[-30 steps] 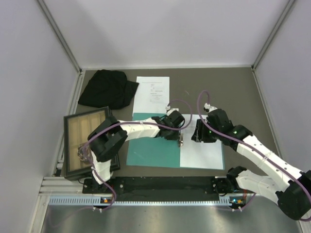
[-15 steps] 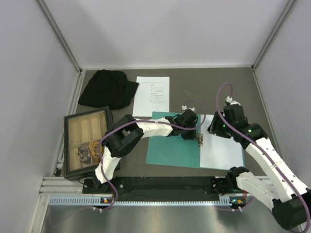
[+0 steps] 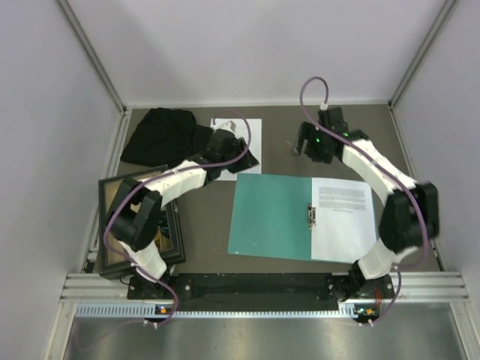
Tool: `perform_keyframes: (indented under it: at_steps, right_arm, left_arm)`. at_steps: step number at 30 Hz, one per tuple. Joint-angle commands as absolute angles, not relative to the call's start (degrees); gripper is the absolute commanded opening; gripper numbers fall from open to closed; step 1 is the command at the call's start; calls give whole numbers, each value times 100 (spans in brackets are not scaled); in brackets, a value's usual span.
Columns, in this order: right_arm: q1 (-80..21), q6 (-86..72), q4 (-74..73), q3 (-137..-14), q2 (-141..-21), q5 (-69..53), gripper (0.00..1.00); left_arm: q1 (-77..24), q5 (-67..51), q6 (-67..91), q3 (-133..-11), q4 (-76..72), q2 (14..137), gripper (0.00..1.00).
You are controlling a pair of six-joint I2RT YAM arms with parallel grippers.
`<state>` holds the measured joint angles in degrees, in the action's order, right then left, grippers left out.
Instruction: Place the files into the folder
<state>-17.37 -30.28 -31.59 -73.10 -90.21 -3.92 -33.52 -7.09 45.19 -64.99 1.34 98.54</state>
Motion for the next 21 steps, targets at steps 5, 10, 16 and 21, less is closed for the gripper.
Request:
perform_keyframes:
  at_steps: [5,10,16,21]
  right_arm:
    - [-2320,-2523,-2865,-10404,-11793,-492,91]
    - [-2636,-2330,-3199,-11660,-12822,-264,92]
    - [-2882,-2189,-3032,-11900,-13385,-18,93]
    - [-3050,-2101,-3085,-12067,-13754,-18,92]
  left_arm:
    - [-2199,-571,4333,-7654,-220,11230,42]
    - [-1934,-624,4351,-8147,-202,11742,41]
    - [-1846,-660,4307,-8025,-316,11935,40]
    - [-1828,-650,4377,-7787,-316,11962,40]
